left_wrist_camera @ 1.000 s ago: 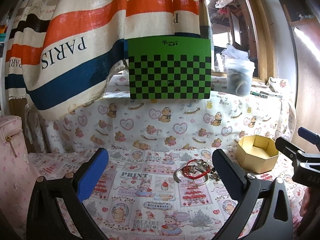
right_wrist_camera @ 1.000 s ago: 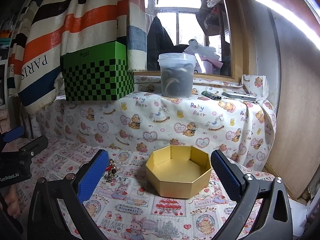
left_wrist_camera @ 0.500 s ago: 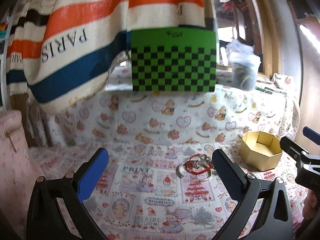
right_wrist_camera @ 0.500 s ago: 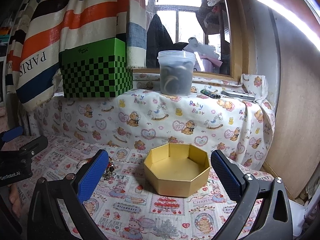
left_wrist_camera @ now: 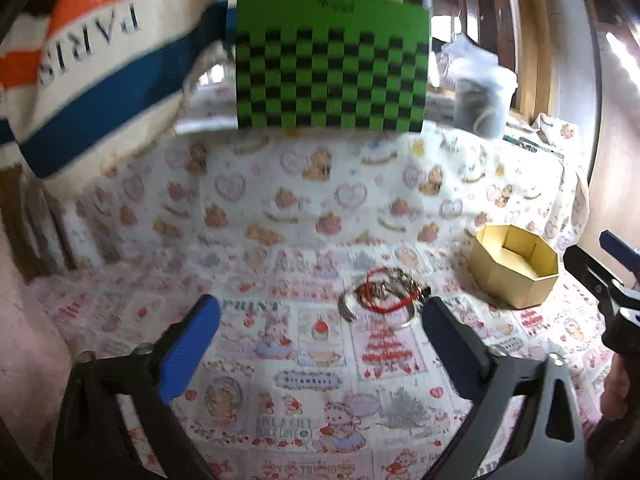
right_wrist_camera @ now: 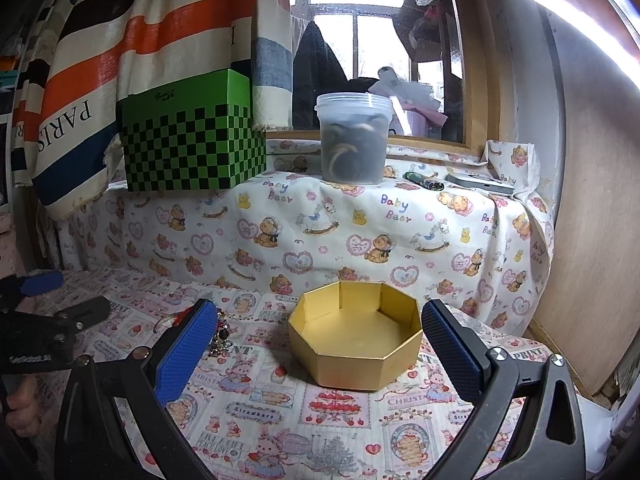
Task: Organize jewelry
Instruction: 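Lower the left tool onto the red string bracelet and close it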
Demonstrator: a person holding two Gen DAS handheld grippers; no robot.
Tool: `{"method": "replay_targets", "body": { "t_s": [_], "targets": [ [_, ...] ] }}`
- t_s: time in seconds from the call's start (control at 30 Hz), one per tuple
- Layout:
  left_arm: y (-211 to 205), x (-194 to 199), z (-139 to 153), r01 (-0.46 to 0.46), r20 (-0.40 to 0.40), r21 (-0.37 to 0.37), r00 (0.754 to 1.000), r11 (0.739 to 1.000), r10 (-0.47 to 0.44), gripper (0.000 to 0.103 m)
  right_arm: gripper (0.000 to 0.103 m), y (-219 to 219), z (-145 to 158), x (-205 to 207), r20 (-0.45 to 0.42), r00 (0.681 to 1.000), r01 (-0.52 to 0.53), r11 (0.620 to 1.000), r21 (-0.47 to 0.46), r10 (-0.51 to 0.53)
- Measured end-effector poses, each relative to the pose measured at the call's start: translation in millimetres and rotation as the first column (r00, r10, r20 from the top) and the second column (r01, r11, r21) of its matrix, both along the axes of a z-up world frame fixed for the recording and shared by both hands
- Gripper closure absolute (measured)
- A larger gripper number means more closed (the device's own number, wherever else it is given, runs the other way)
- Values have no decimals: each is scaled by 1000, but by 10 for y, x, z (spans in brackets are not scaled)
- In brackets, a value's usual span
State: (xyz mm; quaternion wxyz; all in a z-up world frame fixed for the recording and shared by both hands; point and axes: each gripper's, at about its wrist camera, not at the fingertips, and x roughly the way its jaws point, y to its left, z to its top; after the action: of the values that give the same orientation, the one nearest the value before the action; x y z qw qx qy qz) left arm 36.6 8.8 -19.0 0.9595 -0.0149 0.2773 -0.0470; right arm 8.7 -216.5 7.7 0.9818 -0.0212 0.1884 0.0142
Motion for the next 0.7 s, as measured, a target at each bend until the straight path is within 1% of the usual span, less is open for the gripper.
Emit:
{"method": "replay_targets", "body": {
  "t_s": [0.03, 0.07, 0.13, 0.2, 0.27, 0.3, 0.37, 0.4, 0.47, 0.53, 0.63, 0.7],
  "targets": [
    [34, 35, -21, 9, -22, -23, 1000, 1000, -9, 17, 0, 0, -4, 4, -4, 1000, -4, 1000, 1, 4],
    [62, 66, -40, 16, -43, -43, 999, 999, -18, 20, 0, -2, -7, 10, -9, 1000, -8, 1000, 4, 8],
    [105, 117, -65, 34, -76, -79, 996, 996, -40, 31, 0, -15, -15, 31, -24, 1000, -18, 1000, 18, 19],
    [128, 138, -78, 50, -95, -106, 994, 993, -60, 34, 0, -39, -31, 55, -47, 998, -32, 998, 55, 35],
    [125, 153, -80, 65, -103, -116, 992, 991, -78, 35, 3, -91, -39, 67, -58, 998, -32, 993, 112, 39],
    [109, 180, -82, 80, -116, -112, 989, 990, -93, 35, 4, -99, -37, 73, -60, 997, -35, 991, 125, 43],
    [31, 291, -62, 118, -175, -100, 975, 988, -134, 39, 4, -121, -40, 99, -69, 996, -38, 990, 137, 48],
    [-1, 340, -51, 113, -200, -95, 971, 989, -131, 40, 5, -132, -47, 106, -76, 996, -31, 990, 140, 42],
    [-76, 460, -14, 84, -260, -83, 960, 993, -103, 45, 10, -163, -75, 153, -107, 993, -31, 986, 164, 49],
    [-155, 576, 25, 80, -304, -99, 947, 992, -107, 54, 12, -200, -99, 191, -132, 989, -38, 979, 198, 65],
    [-249, 725, 49, 59, -338, -119, 936, 991, -97, 55, 13, -237, -118, 213, -145, 988, -27, 977, 211, 59],
    [-351, 821, 26, 68, -359, -103, 928, 992, -100, 55, 13, -247, -107, 206, -134, 990, -13, 979, 201, 41]
  ]
}}
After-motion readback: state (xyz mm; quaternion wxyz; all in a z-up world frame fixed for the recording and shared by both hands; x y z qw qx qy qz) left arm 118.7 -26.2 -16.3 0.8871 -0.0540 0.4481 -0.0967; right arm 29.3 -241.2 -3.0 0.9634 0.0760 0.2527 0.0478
